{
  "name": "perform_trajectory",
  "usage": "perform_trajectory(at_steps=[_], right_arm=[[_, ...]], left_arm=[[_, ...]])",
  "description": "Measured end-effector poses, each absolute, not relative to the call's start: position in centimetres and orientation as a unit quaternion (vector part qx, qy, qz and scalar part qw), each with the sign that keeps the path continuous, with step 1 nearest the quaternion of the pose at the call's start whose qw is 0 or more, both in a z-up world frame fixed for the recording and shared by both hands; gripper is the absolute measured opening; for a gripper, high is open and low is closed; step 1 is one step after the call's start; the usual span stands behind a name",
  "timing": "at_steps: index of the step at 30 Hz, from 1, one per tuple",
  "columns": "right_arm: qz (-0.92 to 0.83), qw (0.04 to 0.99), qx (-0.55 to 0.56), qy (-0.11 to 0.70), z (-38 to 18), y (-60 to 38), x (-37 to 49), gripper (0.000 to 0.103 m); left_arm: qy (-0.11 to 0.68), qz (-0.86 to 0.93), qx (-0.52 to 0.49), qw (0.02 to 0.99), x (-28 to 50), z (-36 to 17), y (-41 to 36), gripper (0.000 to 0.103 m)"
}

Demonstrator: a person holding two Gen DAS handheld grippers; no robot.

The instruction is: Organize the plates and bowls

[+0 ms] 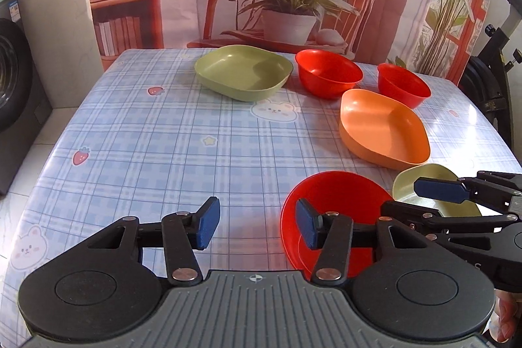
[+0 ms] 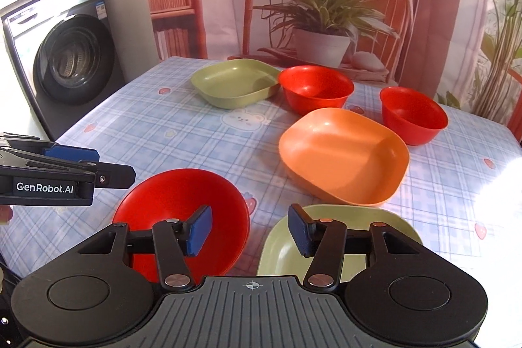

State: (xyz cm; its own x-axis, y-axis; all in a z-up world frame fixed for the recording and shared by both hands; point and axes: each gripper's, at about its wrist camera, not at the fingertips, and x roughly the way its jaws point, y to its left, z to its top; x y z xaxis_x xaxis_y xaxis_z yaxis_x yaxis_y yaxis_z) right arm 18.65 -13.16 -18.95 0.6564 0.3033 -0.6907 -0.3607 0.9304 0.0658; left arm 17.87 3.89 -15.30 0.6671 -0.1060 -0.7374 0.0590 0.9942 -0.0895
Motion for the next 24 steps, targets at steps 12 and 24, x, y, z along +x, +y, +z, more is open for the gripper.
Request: perform_trajectory(at_steps=[12,24], right_arm=[[0.194,0.895,-0.017,0.402,-20.7,-13.6,18.6,0.012],[0.195,0.897,0.015,0.396,-19.8,-14.2,18.8,0.009]], left_arm=[[0.432,-0.069,-0.069,0.896,17.8,-17.6,3.7,0.022],[0.425,-0.084,-0.070,0.898,17.6,-17.0,3.3,0.009]])
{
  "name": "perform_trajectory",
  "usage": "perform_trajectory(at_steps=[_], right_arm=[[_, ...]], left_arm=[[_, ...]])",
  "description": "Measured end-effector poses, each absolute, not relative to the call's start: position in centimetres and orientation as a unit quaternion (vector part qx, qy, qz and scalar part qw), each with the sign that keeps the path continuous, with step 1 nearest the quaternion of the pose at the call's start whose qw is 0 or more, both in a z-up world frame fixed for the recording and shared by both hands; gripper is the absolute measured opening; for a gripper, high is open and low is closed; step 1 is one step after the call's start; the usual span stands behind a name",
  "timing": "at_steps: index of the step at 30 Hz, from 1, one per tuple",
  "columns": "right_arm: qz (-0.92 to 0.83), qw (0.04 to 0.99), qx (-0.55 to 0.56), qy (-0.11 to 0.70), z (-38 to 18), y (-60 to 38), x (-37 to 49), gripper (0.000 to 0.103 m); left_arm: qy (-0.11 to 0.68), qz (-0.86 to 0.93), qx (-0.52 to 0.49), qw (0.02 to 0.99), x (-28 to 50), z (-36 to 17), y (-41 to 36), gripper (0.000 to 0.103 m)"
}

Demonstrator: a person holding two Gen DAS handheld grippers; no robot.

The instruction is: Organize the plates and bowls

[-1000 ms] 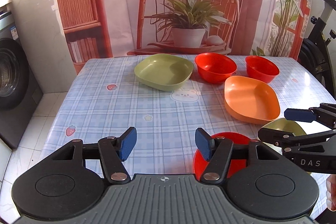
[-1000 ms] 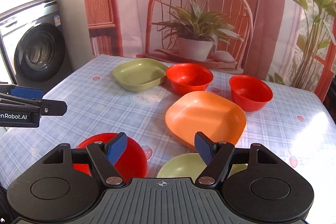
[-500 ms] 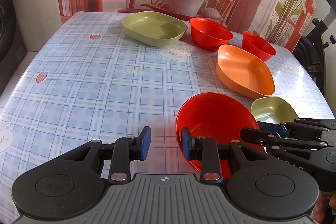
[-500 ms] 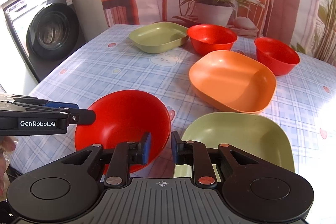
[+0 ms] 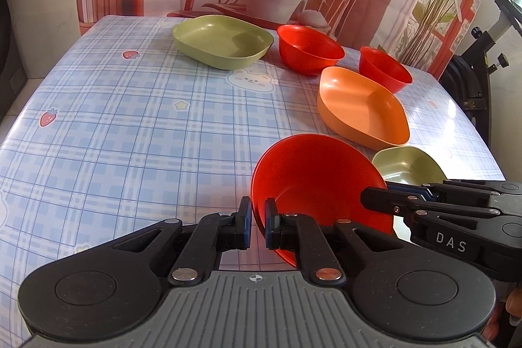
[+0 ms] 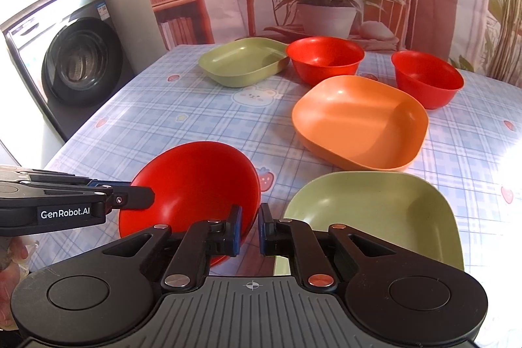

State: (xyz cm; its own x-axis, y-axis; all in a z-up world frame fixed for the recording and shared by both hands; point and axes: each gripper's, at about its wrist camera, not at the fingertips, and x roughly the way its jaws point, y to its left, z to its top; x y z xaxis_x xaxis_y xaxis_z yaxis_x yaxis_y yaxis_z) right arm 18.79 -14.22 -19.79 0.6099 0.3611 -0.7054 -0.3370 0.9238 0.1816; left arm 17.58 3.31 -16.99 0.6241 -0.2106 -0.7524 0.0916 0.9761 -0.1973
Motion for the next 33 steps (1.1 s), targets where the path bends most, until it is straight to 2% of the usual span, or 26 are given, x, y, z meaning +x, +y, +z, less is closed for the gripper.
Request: perform_trajectory(at_steps=[10,20,27,33], right_arm=[[0.195,0.913,0.066,0.353,-13.9,-16.0,22.2,0.009],[0.180,0.930,0.072,0.311,-8.6,-17.4,29.8,0.009],[0.135,0.930,0.103,0.327,-9.9,-19.1,36.8,0.009],[0.100,0.924,0.099,0.356,-13.6,-19.9,41.4,0.009]], left_arm=[[0.359,-0.114,-0.052,0.925,20.3,-9.4,3.1,0.009],[0.320,-0.141,-0.019,0.937,28.3,-4.0,1.3,0.009],[0.323,-0.158,0.013,0.933,35.7,-4.0,-1.2,0.009],[0.351,-0.167,0.015,0.921,41.4,-7.8,-2.6,0.009]])
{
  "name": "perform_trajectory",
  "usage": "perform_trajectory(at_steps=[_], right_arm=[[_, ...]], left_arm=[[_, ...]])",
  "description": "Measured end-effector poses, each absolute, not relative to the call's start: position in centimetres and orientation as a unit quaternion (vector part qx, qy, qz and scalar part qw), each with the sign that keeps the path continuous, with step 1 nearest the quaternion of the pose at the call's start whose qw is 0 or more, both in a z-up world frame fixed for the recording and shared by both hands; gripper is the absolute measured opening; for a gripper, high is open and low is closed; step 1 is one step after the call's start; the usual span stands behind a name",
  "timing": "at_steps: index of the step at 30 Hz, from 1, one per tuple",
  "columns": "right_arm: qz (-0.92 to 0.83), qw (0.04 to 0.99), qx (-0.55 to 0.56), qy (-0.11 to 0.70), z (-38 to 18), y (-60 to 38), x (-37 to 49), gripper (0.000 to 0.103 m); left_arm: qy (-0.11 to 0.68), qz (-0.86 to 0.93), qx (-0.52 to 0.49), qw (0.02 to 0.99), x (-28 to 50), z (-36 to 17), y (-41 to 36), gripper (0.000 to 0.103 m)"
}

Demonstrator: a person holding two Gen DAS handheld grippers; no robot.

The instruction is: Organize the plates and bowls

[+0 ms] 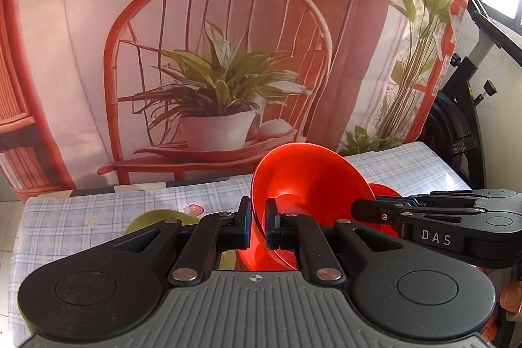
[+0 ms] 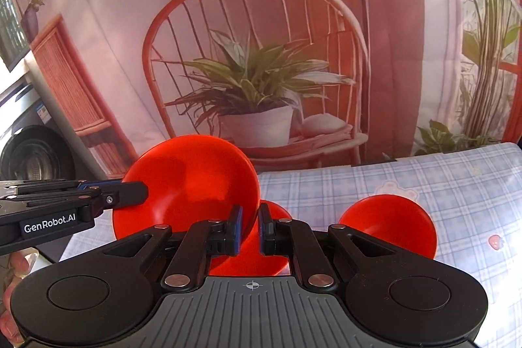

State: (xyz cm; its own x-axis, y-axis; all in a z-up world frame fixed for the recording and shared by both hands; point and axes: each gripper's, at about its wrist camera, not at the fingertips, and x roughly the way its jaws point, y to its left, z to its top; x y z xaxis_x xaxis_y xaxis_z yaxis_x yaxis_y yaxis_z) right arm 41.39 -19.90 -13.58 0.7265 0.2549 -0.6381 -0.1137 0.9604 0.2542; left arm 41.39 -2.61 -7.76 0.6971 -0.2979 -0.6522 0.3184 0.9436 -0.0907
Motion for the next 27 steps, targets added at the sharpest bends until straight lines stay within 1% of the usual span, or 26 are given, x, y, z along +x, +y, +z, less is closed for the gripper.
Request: perform_trajectory(at_steps=[6,9,16,22,25,26,27], right_arm=[[0.090,0.912,0.085,0.390,-16.9,-20.0,43.9,0.009],[0.088,0.908,0.088,0.400,-17.9,-20.1,44.5,0.009],[0.086,0.901,0.091,0.416,-19.4,-20.3,45.5,0.009],[0.084,0.899,0.089,0.421,-19.8,-20.4,45.7,0.009],[0.088,0.897,0.089,0.424,-19.9,-20.6,45.6,0.011],[0.088,0.897,0.088,0.424,-19.9,-20.6,45.6,0.012],[0.089,0.897,0.088,0.424,-19.8,-20.7,45.5,0.012]], left_arm=[[0.380,-0.155,0.034,0.911,43.6,-12.3,-3.6,0.009],[0.390,-0.152,0.040,0.907,44.2,-13.5,-3.8,0.009],[0.395,-0.146,0.066,0.904,44.8,-14.7,-4.7,0.009],[0.404,-0.147,0.071,0.900,45.3,-15.3,-5.1,0.010],[0.410,-0.149,0.067,0.897,45.5,-15.6,-5.0,0.010],[0.411,-0.147,0.065,0.897,45.5,-15.6,-4.9,0.011],[0.413,-0.144,0.065,0.897,45.6,-15.5,-4.8,0.015]])
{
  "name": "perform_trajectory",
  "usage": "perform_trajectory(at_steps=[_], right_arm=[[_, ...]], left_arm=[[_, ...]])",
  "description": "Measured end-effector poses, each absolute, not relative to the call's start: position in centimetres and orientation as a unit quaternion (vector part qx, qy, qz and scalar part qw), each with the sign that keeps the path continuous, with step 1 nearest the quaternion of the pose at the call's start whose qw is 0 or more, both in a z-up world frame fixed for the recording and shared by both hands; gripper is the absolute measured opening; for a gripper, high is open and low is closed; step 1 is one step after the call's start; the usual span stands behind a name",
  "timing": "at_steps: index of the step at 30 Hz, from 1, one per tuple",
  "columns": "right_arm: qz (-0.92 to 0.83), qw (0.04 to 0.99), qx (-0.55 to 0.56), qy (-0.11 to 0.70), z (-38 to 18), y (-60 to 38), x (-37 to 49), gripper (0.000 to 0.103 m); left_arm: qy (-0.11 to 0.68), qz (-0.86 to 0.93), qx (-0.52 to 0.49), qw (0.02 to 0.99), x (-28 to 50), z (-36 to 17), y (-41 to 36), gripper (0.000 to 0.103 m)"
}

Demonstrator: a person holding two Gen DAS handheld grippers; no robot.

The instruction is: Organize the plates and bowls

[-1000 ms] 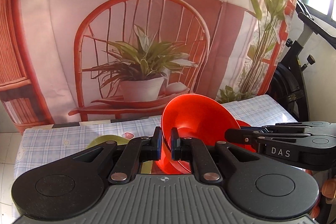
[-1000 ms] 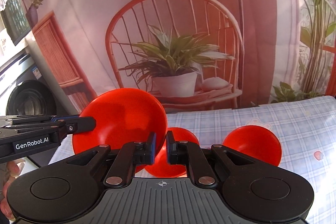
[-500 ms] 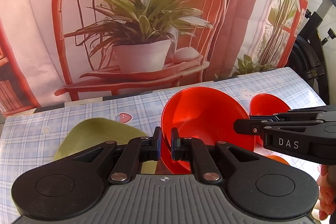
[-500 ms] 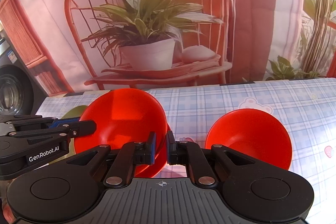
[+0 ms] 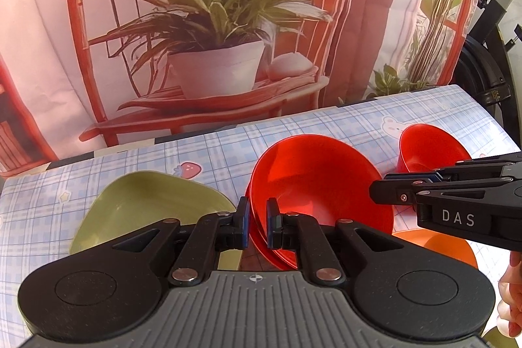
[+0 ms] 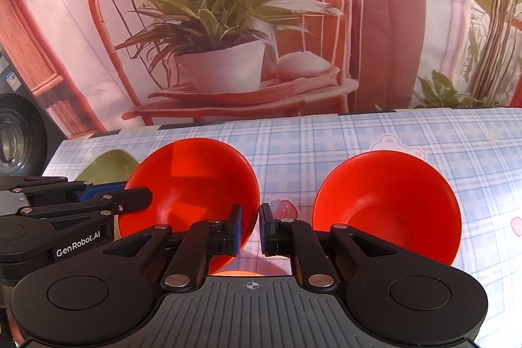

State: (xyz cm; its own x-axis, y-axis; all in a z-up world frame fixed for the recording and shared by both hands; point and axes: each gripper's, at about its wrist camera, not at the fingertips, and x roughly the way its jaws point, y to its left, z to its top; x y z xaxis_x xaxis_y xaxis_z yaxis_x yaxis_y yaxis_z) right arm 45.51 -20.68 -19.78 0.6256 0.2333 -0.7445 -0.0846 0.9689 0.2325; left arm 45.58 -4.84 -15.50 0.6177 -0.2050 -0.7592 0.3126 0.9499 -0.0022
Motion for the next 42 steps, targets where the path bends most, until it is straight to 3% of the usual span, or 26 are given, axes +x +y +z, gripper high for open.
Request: perform_trajectory(at_steps=[3,14,22,42], right_arm=[[0.087,0.900,0.089,0.418,-19.4,-21.1,45.4,0.017],[0.041,0.931,0.068,0.355,-16.9,-26.4,43.7,0.017],[-0.033,0.929,0.111,0.352,-18.4,-31.7,42.9,0.018],[-0.052,0.891,0.232,0.387,-21.6,-35.0,42.2,0.020]], left_arm=[[0.411,-0.137,0.062,0.899,45.7,-15.1,-4.5,0.017],[0.375,-0.182,0.030,0.909,45.1,-13.0,-7.7,0.018],[0.382,-0.242,0.010,0.892,45.2,-13.8,-12.8,0.037],[0.464,-0.232,-0.030,0.854,48.3,-18.3,-16.0,0.038]])
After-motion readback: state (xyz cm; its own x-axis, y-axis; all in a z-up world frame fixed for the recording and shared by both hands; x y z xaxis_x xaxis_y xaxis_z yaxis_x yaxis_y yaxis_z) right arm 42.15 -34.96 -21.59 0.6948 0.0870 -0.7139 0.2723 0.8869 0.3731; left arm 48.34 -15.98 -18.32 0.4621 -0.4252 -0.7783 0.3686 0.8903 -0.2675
